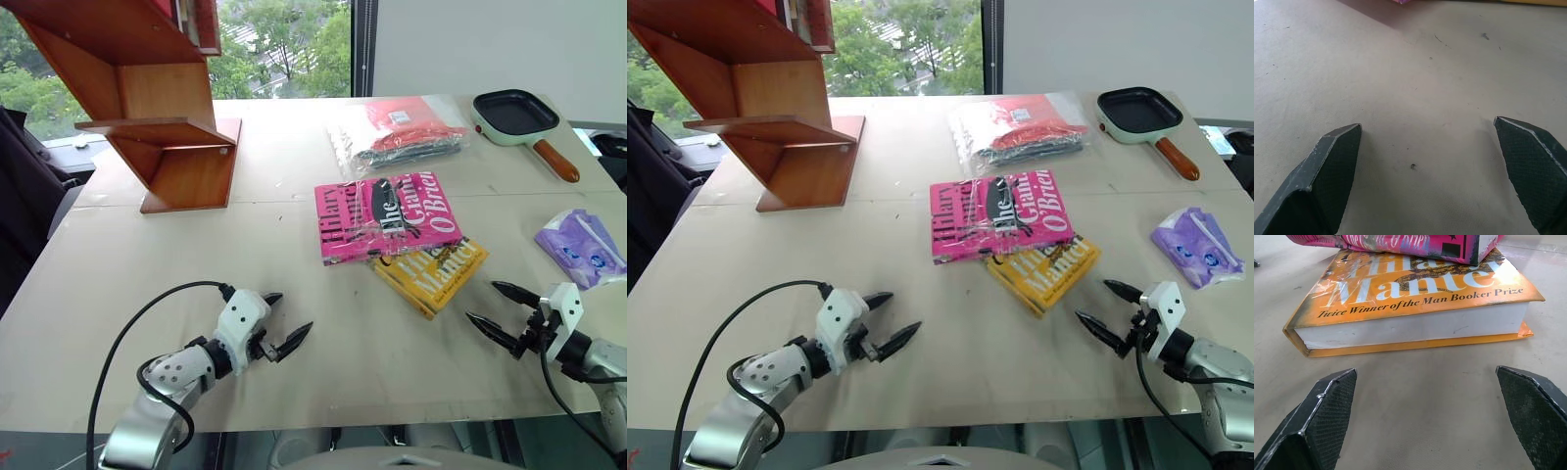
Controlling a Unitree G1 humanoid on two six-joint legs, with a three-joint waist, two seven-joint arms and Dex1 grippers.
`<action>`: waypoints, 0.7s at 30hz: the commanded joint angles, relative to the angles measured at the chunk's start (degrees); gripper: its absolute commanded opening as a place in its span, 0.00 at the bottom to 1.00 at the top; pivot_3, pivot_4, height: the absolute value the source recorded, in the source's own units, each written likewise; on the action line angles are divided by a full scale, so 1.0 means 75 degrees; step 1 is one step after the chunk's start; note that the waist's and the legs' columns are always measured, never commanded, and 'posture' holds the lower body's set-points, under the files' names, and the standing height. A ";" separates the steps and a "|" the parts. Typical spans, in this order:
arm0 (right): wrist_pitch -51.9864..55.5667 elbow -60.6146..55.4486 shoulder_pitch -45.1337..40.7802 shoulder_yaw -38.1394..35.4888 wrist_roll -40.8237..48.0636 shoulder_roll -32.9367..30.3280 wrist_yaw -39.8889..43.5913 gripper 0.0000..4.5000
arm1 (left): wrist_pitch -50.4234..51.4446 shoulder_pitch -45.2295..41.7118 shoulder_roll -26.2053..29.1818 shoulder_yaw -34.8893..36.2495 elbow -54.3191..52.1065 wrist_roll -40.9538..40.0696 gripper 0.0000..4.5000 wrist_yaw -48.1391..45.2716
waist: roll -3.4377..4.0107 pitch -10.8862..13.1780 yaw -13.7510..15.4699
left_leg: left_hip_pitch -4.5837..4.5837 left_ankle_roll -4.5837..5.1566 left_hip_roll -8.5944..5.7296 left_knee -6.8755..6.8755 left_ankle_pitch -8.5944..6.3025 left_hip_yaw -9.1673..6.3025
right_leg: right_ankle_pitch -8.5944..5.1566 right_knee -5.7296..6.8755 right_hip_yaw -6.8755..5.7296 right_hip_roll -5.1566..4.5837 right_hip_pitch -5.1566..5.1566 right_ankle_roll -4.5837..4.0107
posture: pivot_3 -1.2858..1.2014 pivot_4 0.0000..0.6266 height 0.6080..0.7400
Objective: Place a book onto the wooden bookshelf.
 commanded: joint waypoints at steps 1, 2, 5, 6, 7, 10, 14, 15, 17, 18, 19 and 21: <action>-0.0253 -0.0119 0.0182 -0.0213 0.0023 -0.0066 0.0051 1.00 | -0.0064 -0.0266 0.0127 0.0065 0.0481 -0.0001 0.99 -0.0230 | 0.0001 0.0000 0.0000 | 0.0000 0.0000 0.0000 0.0000 0.0000 0.0000 | 0.0000 0.0000 0.0000 0.0000 0.0000 0.0000 | 0.52 0.24 0.85; -0.0456 0.0057 0.0291 -0.0315 -0.0049 -0.0089 0.0094 1.00 | -0.0200 -0.0419 0.0178 0.0049 0.0728 -0.0016 0.99 -0.0401 | 0.0002 -0.0001 0.0027 | 0.0000 0.0000 0.0000 0.0000 0.0000 0.0000 | 0.0000 0.0000 0.0000 0.0000 0.0000 0.0000 | 0.52 0.24 0.85; -0.0787 0.0314 0.0460 -0.0493 -0.0118 -0.0166 0.0170 1.00 | -0.0441 -0.0591 0.0239 -0.0005 0.1090 -0.0006 0.99 -0.0667 | 0.0005 -0.0002 0.0045 | -0.0002 -0.0003 -0.0002 0.0002 0.0002 -0.0009 | 0.0000 0.0000 -0.0014 0.0000 0.0002 0.0000 | 0.52 0.24 0.85; -0.0814 0.0328 0.0493 -0.0559 -0.0090 -0.0214 0.0184 1.00 | -0.0503 -0.0641 0.0278 -0.0022 0.1172 -0.0002 0.99 -0.0758 | 0.0004 -0.0003 0.0022 | -0.0001 -0.0003 -0.0004 0.0002 0.0002 -0.0006 | 0.0000 0.0000 -0.0010 -0.0001 0.0002 0.0000 | 0.52 0.24 0.85; -0.0838 0.0340 0.0513 -0.0598 -0.0066 -0.0251 0.0189 1.00 | -0.0555 -0.0679 0.0306 -0.0031 0.1238 -0.0001 0.99 -0.0826 | 0.0004 -0.0002 0.0015 | 0.0000 -0.0003 -0.0004 0.0002 0.0002 -0.0002 | 0.0000 0.0000 -0.0005 -0.0001 0.0003 0.0000 | 0.52 0.24 0.85; -0.0951 0.0463 0.0559 -0.0765 -0.0044 -0.0380 0.0236 1.00 | -0.0737 -0.0781 0.0371 -0.0006 0.1438 -0.0024 0.99 -0.1019 | 0.0004 -0.0002 0.0007 | 0.0002 -0.0002 -0.0004 0.0002 0.0002 0.0003 | 0.0000 0.0000 0.0001 -0.0001 0.0002 0.0000 | 0.52 0.24 0.85; -0.0964 0.0441 0.0611 -0.0956 0.0063 -0.0521 0.0289 1.00 | -0.0735 -0.0805 0.0394 0.0028 0.1370 -0.0070 0.99 -0.1068 | 0.0005 -0.0002 0.0010 | 0.0002 -0.0002 -0.0001 0.0001 0.0002 0.0001 | 0.0000 0.0001 -0.0001 0.0000 0.0002 0.0000 | 0.52 0.24 0.85; -0.0947 0.0416 0.0588 -0.0987 0.0067 -0.0525 0.0271 1.00 | -0.0743 -0.0844 0.0400 0.0034 0.1411 -0.0078 0.99 -0.1096 | 0.0004 -0.0001 0.0012 | 0.0001 -0.0002 -0.0002 0.0001 0.0002 0.0001 | 0.0000 0.0000 -0.0001 0.0000 0.0002 0.0000 | 0.52 0.24 0.85; -0.0922 0.0365 0.0567 -0.1009 0.0058 -0.0510 0.0235 1.00 | -0.0784 -0.0878 0.0411 0.0009 0.1484 -0.0063 0.99 -0.1148 | 0.0004 -0.0002 0.0014 | 0.0001 -0.0002 -0.0002 0.0002 0.0002 0.0001 | 0.0000 0.0000 -0.0001 0.0000 0.0002 0.0000 | 0.52 0.24 0.85; -0.0903 0.0292 0.0591 -0.1020 0.0040 -0.0486 0.0165 1.00 | -0.0798 -0.0840 0.0424 -0.0007 0.1471 -0.0053 0.99 -0.1177 | 0.0004 -0.0002 0.0016 | 0.0001 -0.0002 -0.0002 0.0002 0.0002 0.0001 | 0.0000 0.0000 -0.0001 -0.0001 0.0002 0.0000 | 0.52 0.24 0.85; -0.0871 0.0198 0.0631 -0.1025 0.0036 -0.0473 0.0113 1.00 | -0.0791 -0.0786 0.0439 -0.0009 0.1415 -0.0060 0.99 -0.1198 | 0.0004 -0.0001 0.0016 | 0.0001 -0.0001 -0.0002 0.0002 0.0001 0.0001 | 0.0000 0.0000 -0.0001 -0.0001 0.0002 0.0000 | 0.52 0.24 0.85; -0.0730 0.0006 0.0699 -0.1027 0.0039 -0.0497 0.0008 1.00 | -0.0717 -0.0682 0.0475 0.0035 0.1223 -0.0124 0.99 -0.1208 | 0.0004 -0.0001 0.0011 | 0.0001 -0.0001 -0.0001 0.0001 0.0001 0.0001 | 0.0000 0.0000 -0.0001 -0.0001 0.0002 0.0000 | 0.52 0.24 0.85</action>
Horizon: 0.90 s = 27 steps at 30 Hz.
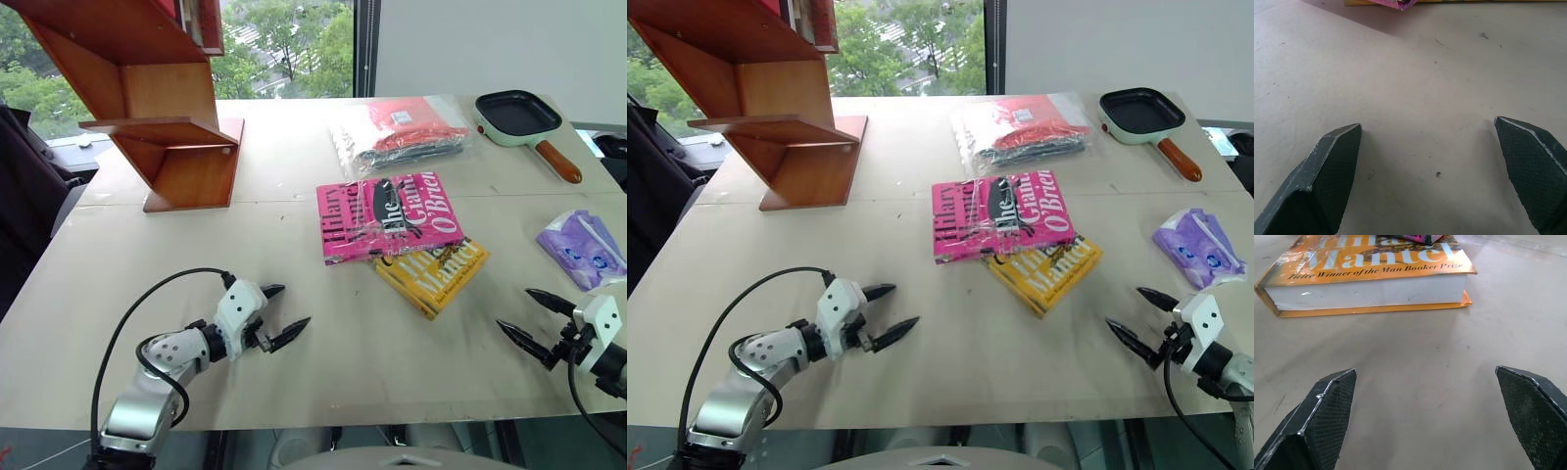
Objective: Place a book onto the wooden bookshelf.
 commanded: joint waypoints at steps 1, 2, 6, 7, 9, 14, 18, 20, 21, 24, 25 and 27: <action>0.0191 -0.0458 0.0052 -0.0228 0.0077 -0.0092 -0.0226 1.00 | 0.0176 0.0226 0.0125 0.0111 -0.0192 -0.0081 0.99 -0.0061 | -0.0001 0.0001 -0.0005 | -0.0001 0.0000 0.0000 0.0000 0.0000 0.0000 | 0.0000 0.0000 0.0000 0.0000 -0.0001 0.0000 | 0.52 0.24 0.85; 0.0281 -0.0502 -0.0035 -0.0226 0.0055 -0.0118 -0.0337 1.00 | 0.0165 0.0268 0.0184 0.0189 -0.0289 -0.0162 0.99 -0.0131 | -0.0001 0.0001 -0.0011 | -0.0002 0.0001 0.0001 0.0000 -0.0001 0.0000 | 0.0000 0.0000 0.0001 0.0000 -0.0001 0.0000 | 0.52 0.24 0.85; 0.0856 -0.0638 -0.0849 -0.0412 0.0311 -0.0014 -0.1142 1.00 | 0.0535 0.0461 0.0620 0.0976 -0.0954 -0.1231 0.99 -0.0717 | -0.0021 0.0026 -0.0129 | -0.0005 0.0000 0.0003 -0.0001 0.0000 0.0004 | 0.0000 0.0000 0.0005 0.0001 -0.0008 0.0000 | 0.52 0.24 0.85; 0.0980 -0.0642 -0.1122 -0.0421 0.0349 -0.0033 -0.1272 0.88 | 0.0825 0.0457 0.0763 0.1260 -0.1135 -0.1652 1.00 -0.0833 | -0.0023 0.0034 -0.0160 | -0.0011 0.0000 0.0003 0.0000 0.0000 0.0004 | 0.0000 0.0001 0.0006 0.0001 -0.0014 -0.0001 | 0.52 0.24 0.85; 0.1210 -0.0551 -0.1820 -0.0247 0.0274 -0.0140 -0.1379 0.67 | 0.1207 0.0343 0.1096 0.1763 -0.1417 -0.2057 1.00 -0.0905 | -0.0030 0.0043 -0.0177 | -0.0013 -0.0001 0.0003 0.0001 0.0001 0.0001 | 0.0000 0.0001 0.0001 0.0001 -0.0015 -0.0001 | 0.52 0.24 0.85; 0.1242 0.1473 -0.5269 0.1111 -0.0879 0.0084 -0.1628 0.24 | 0.1893 -0.0351 0.2022 0.2654 -0.1613 -0.2193 1.00 -0.0784 | -0.0054 0.0100 -0.0310 | -0.0009 -0.0041 0.0000 0.0001 0.0027 0.0015 | 0.0005 0.0006 0.0004 0.0005 -0.0021 -0.0005 | 0.52 0.24 0.85; 0.0554 0.4207 -0.7909 0.2076 -0.1969 0.0509 -0.1577 0.01 | 0.2532 -0.0870 0.2518 0.3269 -0.1716 -0.2907 1.00 -0.1026 | -0.0077 0.0141 -0.0388 | -0.0026 -0.0053 -0.0001 -0.0009 0.0033 0.0012 | 0.0022 0.0006 -0.0005 0.0006 -0.0042 0.0023 | 0.52 0.24 0.85; 0.0103 0.5556 -0.8967 0.2505 -0.2494 0.0698 -0.1454 0.01 | 0.2738 -0.1025 0.2699 0.3434 -0.1761 -0.3057 1.00 -0.1091 | -0.0076 0.0146 -0.0394 | -0.0051 -0.0057 -0.0002 -0.0016 0.0034 0.0012 | 0.0022 0.0004 -0.0005 0.0005 -0.0071 0.0023 | 0.52 0.24 0.85; -0.0017 0.6364 -0.9624 0.2781 -0.2843 0.0853 -0.1511 0.01 | 0.2915 -0.1115 0.2774 0.3595 -0.1849 -0.3254 1.00 -0.1072 | -0.0078 0.0146 -0.0410 | -0.0073 -0.0059 -0.0005 -0.0024 0.0035 0.0008 | 0.0022 -0.0001 -0.0009 0.0002 -0.0092 0.0023 | 0.52 0.24 0.85; -0.0353 0.8063 -1.0936 0.3176 -0.3455 0.1269 -0.1779 0.01 | 0.3500 -0.1252 0.2900 0.4032 -0.2198 -0.3908 1.00 -0.0908 | -0.0081 0.0147 -0.0453 | -0.0176 -0.0068 -0.0012 -0.0017 0.0041 0.0011 | 0.0024 0.0005 -0.0011 -0.0003 -0.0199 0.0025 | 0.52 0.24 0.85; -0.0418 0.8475 -1.1274 0.3322 -0.3676 0.1429 -0.1867 0.01 | 0.3802 -0.1220 0.2946 0.4244 -0.2350 -0.4214 1.00 -0.0820 | -0.0083 0.0148 -0.0467 | -0.0191 -0.0076 -0.0014 -0.0014 0.0046 0.0013 | 0.0024 0.0005 -0.0014 -0.0004 -0.0213 0.0025 | 0.52 0.24 0.85; -0.0530 0.9032 -1.1717 0.3582 -0.4093 0.1650 -0.2075 0.01 | 0.4267 -0.1121 0.2991 0.4563 -0.2622 -0.4612 1.00 -0.0625 | -0.0085 0.0149 -0.0536 | -0.0200 -0.0082 -0.0013 -0.0015 0.0049 0.0008 | 0.0024 0.0006 -0.0020 -0.0005 -0.0223 0.0025 | 0.52 0.24 0.85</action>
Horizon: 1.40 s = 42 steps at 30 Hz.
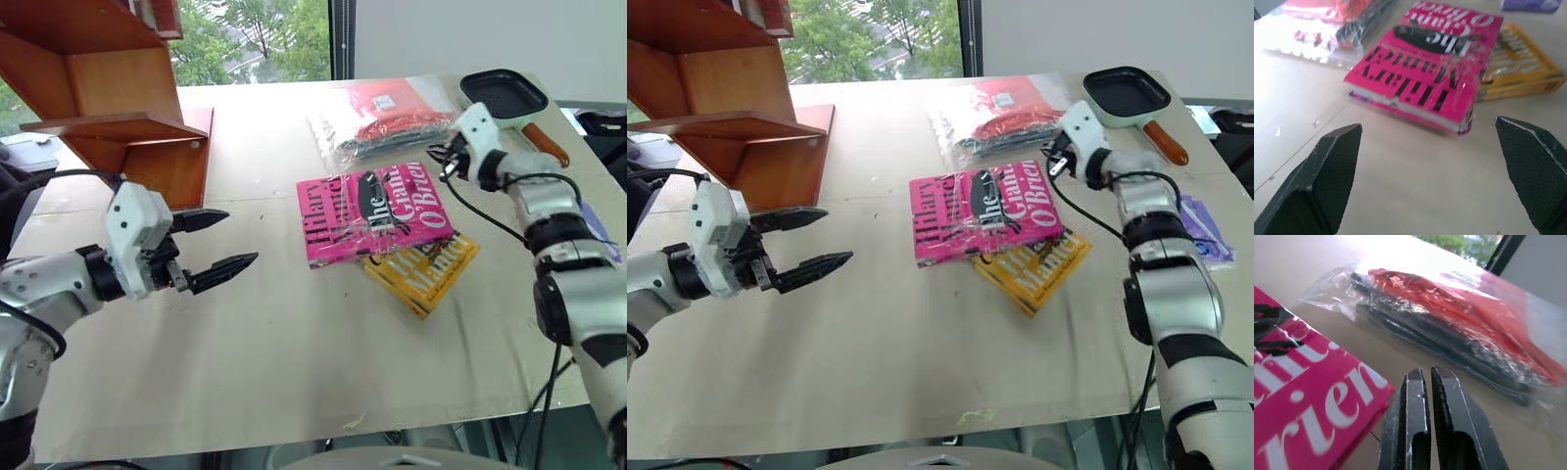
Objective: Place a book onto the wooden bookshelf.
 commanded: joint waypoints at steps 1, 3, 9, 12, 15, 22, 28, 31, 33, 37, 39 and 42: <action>-0.0380 0.0853 -0.0697 0.0348 -0.0730 0.0212 -0.0427 0.01 | 0.0785 0.0130 0.0172 0.0799 -0.0711 -0.0851 1.00 0.0361 | 0.0000 0.0000 -0.0058 | -0.0001 -0.0001 0.0000 -0.0001 0.0000 -0.0001 | 0.0000 0.0000 0.0000 -0.0001 0.0000 0.0000 | 0.52 0.24 0.85; -0.0457 0.1126 -0.1011 0.0480 -0.1008 0.0505 -0.0791 0.01 | 0.1088 0.0274 0.0059 0.1125 -0.1024 -0.1212 1.00 0.0693 | 0.0002 0.0001 -0.0101 | -0.0001 -0.0001 -0.0001 -0.0005 0.0000 -0.0006 | 0.0000 0.0000 -0.0001 -0.0002 0.0000 0.0000 | 0.52 0.24 0.85; -0.0528 0.1504 -0.1473 0.0771 -0.1748 0.1104 -0.1716 0.01 | 0.1525 0.0760 -0.0271 0.1842 -0.1732 -0.2002 1.00 0.1547 | 0.0003 0.0003 -0.0140 | 0.0013 -0.0016 -0.0003 -0.0004 0.0009 -0.0003 | 0.0003 0.0019 0.0008 0.0002 -0.0001 -0.0004 | 0.52 0.24 0.85; -0.0442 0.1597 -0.1599 0.0767 -0.1951 0.1293 -0.1956 0.01 | 0.1670 0.0977 -0.0327 0.2076 -0.1915 -0.2411 1.00 0.1918 | 0.0002 0.0003 -0.0131 | 0.0028 -0.0033 -0.0002 -0.0002 0.0019 -0.0003 | 0.0008 0.0055 0.0013 0.0005 -0.0001 -0.0014 | 0.52 0.24 0.85; -0.0361 0.1669 -0.1684 0.0979 -0.2389 0.1414 -0.2337 0.01 | 0.1677 0.1196 -0.0347 0.2283 -0.1998 -0.2602 1.00 0.2100 | 0.0000 0.0001 -0.0110 | 0.0037 -0.0042 -0.0002 -0.0002 0.0025 -0.0007 | 0.0008 0.0075 0.0014 0.0006 0.0000 -0.0017 | 0.52 0.24 0.85; -0.0189 0.1814 -0.1780 0.1693 -0.3391 0.1372 -0.2244 0.01 | 0.1452 0.1601 -0.0358 0.2329 -0.2107 -0.2408 1.00 0.2165 | -0.0002 0.0000 -0.0128 | 0.0035 -0.0042 -0.0005 -0.0001 0.0025 -0.0002 | 0.0008 0.0075 0.0020 0.0007 -0.0004 -0.0018 | 0.52 0.24 0.85; -0.0041 0.1846 -0.1724 0.1991 -0.3699 0.1048 -0.0859 0.01 | 0.1301 0.1574 -0.0387 0.2093 -0.2079 -0.2317 1.00 0.2286 | -0.0009 -0.0005 -0.0114 | 0.0037 -0.0042 -0.0005 -0.0001 0.0025 -0.0003 | 0.0008 0.0075 0.0019 0.0008 -0.0002 -0.0018 | 0.52 0.24 0.85; -0.0006 0.1811 -0.1755 0.1878 -0.3570 0.0919 -0.0122 0.01 | 0.1221 0.1496 -0.0345 0.1894 -0.1965 -0.2220 1.00 0.2255 | -0.0009 -0.0005 -0.0126 | 0.0037 -0.0042 -0.0005 0.0000 0.0025 -0.0003 | 0.0008 0.0075 0.0019 0.0007 -0.0001 -0.0018 | 0.52 0.24 0.85; 0.0056 0.1773 -0.1773 0.1722 -0.3377 0.0830 0.0521 0.01 | 0.1176 0.1369 -0.0299 0.1713 -0.1846 -0.2155 1.00 0.2196 | -0.0009 -0.0005 -0.0127 | 0.0038 -0.0042 -0.0005 -0.0001 0.0025 -0.0002 | 0.0008 0.0077 0.0020 0.0008 -0.0002 -0.0018 | 0.52 0.24 0.85; 0.0011 0.1643 -0.1761 0.1461 -0.3078 0.0604 0.1229 0.01 | 0.1112 0.1133 -0.0253 0.1369 -0.1652 -0.2049 1.00 0.2080 | -0.0011 -0.0006 -0.0146 | 0.0040 -0.0042 -0.0003 -0.0001 0.0025 0.0000 | 0.0008 0.0078 0.0023 0.0009 -0.0002 -0.0018 | 0.52 0.24 0.85; 0.0005 0.1562 -0.1737 0.1320 -0.2920 0.0461 0.1499 0.01 | 0.1085 0.1014 -0.0224 0.1188 -0.1510 -0.1949 1.00 0.1970 | -0.0010 -0.0005 -0.0138 | 0.0038 -0.0042 -0.0003 -0.0001 0.0025 0.0002 | 0.0008 0.0077 0.0025 0.0009 -0.0003 -0.0017 | 0.52 0.24 0.85; -0.0021 0.1429 -0.1649 0.1146 -0.2694 0.0237 0.1975 0.01 | 0.1026 0.0804 -0.0186 0.0950 -0.1255 -0.1835 1.00 0.1775 | -0.0009 -0.0005 -0.0132 | 0.0038 -0.0042 -0.0003 -0.0001 0.0025 0.0000 | 0.0008 0.0077 0.0024 0.0009 -0.0003 -0.0018 | 0.52 0.24 0.85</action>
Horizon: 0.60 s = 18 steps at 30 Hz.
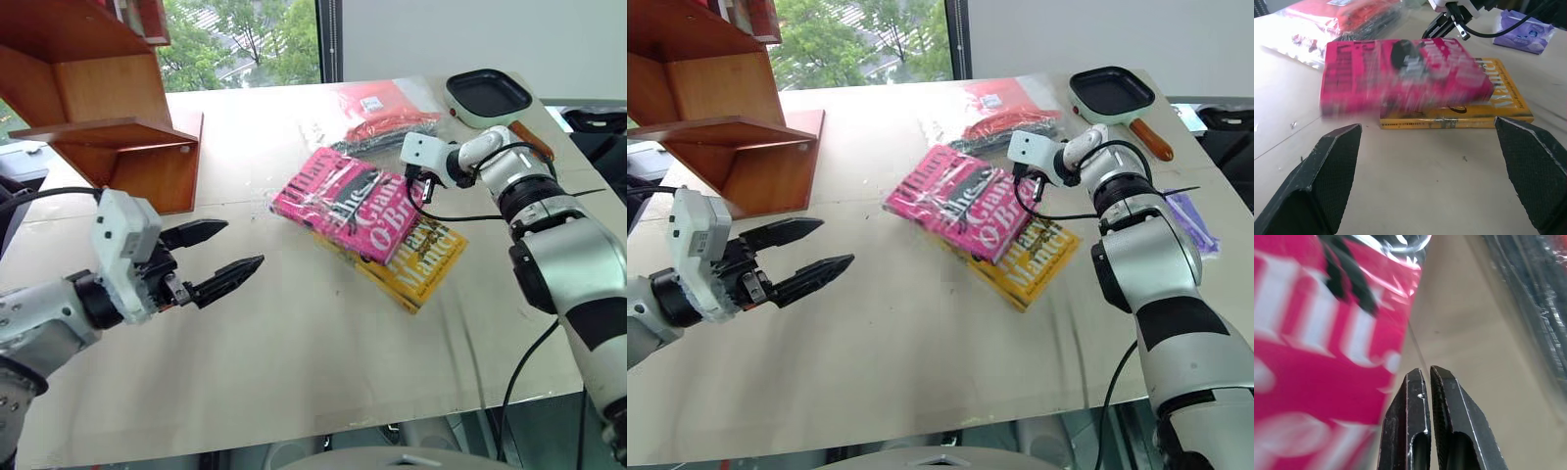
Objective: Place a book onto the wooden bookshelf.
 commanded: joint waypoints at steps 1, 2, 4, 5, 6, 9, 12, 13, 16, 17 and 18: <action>-0.0066 -0.0400 -0.0015 -0.0291 0.0347 -0.0323 0.0504 0.01 | -0.0218 -0.0256 0.0141 -0.0149 0.0234 0.0166 1.00 -0.0264 | 0.0000 0.0000 0.0015 | 0.0000 0.0000 0.0000 0.0000 0.0000 0.0000 | 0.0000 0.0000 0.0000 0.0000 0.0000 0.0000 | 0.52 0.24 0.85; -0.0121 -0.0475 0.0045 -0.0320 0.0403 -0.0406 0.0629 0.01 | -0.0247 -0.0341 0.0170 -0.0259 0.0346 0.0237 1.00 -0.0353 | -0.0001 0.0000 0.0026 | -0.0001 0.0000 0.0000 0.0000 0.0000 -0.0001 | 0.0000 0.0000 -0.0001 0.0000 0.0000 0.0000 | 0.52 0.24 0.85; -0.0159 -0.0610 0.0146 -0.0370 0.0505 -0.0512 0.0813 0.01 | -0.0291 -0.0466 0.0196 -0.0406 0.0508 0.0346 1.00 -0.0494 | -0.0001 -0.0001 0.0015 | 0.0000 0.0000 0.0000 0.0001 0.0000 0.0000 | 0.0000 0.0000 0.0000 -0.0001 0.0001 0.0000 | 0.52 0.24 0.85; -0.0167 -0.0740 0.0238 -0.0438 0.0615 -0.0574 0.0947 0.01 | -0.0314 -0.0482 0.0169 -0.0493 0.0491 0.0375 1.00 -0.0520 | -0.0001 -0.0001 0.0015 | 0.0000 0.0000 -0.0001 0.0001 0.0000 0.0001 | 0.0000 0.0000 0.0001 -0.0002 0.0001 0.0000 | 0.52 0.24 0.85; -0.0140 -0.0887 0.0337 -0.0500 0.0735 -0.0624 0.1104 0.01 | -0.0331 -0.0494 0.0144 -0.0572 0.0477 0.0420 1.00 -0.0560 | -0.0002 -0.0001 0.0015 | -0.0001 0.0000 -0.0001 0.0002 0.0000 0.0000 | 0.0000 0.0000 0.0000 -0.0002 0.0001 0.0000 | 0.52 0.24 0.85; -0.0012 -0.1273 0.0612 -0.0614 0.0996 -0.0687 0.1419 0.01 | -0.0404 -0.0519 0.0123 -0.0763 0.0539 0.0593 1.00 -0.0716 | -0.0001 0.0000 0.0017 | -0.0001 0.0000 0.0000 0.0001 0.0000 0.0001 | 0.0000 0.0000 0.0001 -0.0002 0.0000 0.0000 | 0.52 0.24 0.85; 0.0153 -0.1685 0.0896 -0.0660 0.1219 -0.0741 0.1802 0.01 | -0.0470 -0.0570 0.0138 -0.0891 0.0649 0.0741 1.00 -0.0863 | -0.0001 -0.0001 0.0012 | -0.0001 0.0000 0.0000 0.0002 0.0000 0.0001 | 0.0000 0.0002 0.0001 -0.0002 0.0000 0.0000 | 0.52 0.24 0.85; 0.0226 -0.1841 0.0981 -0.0666 0.1293 -0.0760 0.1935 0.01 | -0.0482 -0.0592 0.0137 -0.0912 0.0684 0.0776 1.00 -0.0900 | -0.0001 -0.0001 0.0016 | 0.0000 0.0000 0.0000 0.0002 0.0000 0.0001 | 0.0000 0.0003 0.0001 -0.0002 0.0000 0.0001 | 0.52 0.24 0.85; 0.0439 -0.2384 0.1238 -0.0664 0.1528 -0.0810 0.2336 0.01 | -0.0490 -0.0597 0.0118 -0.0935 0.0737 0.0836 1.00 -0.0991 | -0.0002 -0.0001 0.0020 | -0.0001 0.0000 0.0000 0.0003 0.0000 0.0000 | 0.0000 0.0003 0.0001 -0.0002 0.0000 0.0001 | 0.52 0.24 0.85; 0.0551 -0.2609 0.1338 -0.0675 0.1626 -0.0816 0.2456 0.01 | -0.0498 -0.0573 0.0114 -0.0944 0.0752 0.0864 1.00 -0.1020 | -0.0002 -0.0001 0.0022 | -0.0001 0.0000 0.0000 0.0003 0.0000 0.0000 | 0.0000 0.0002 0.0001 -0.0002 0.0000 0.0001 | 0.52 0.24 0.85; 0.0693 -0.2878 0.1452 -0.0688 0.1738 -0.0818 0.2594 0.01 | -0.0516 -0.0543 0.0106 -0.0959 0.0765 0.0902 1.00 -0.1048 | -0.0002 -0.0001 0.0024 | -0.0001 0.0000 0.0000 0.0003 0.0000 0.0000 | 0.0000 0.0002 0.0001 -0.0003 0.0000 0.0001 | 0.52 0.24 0.85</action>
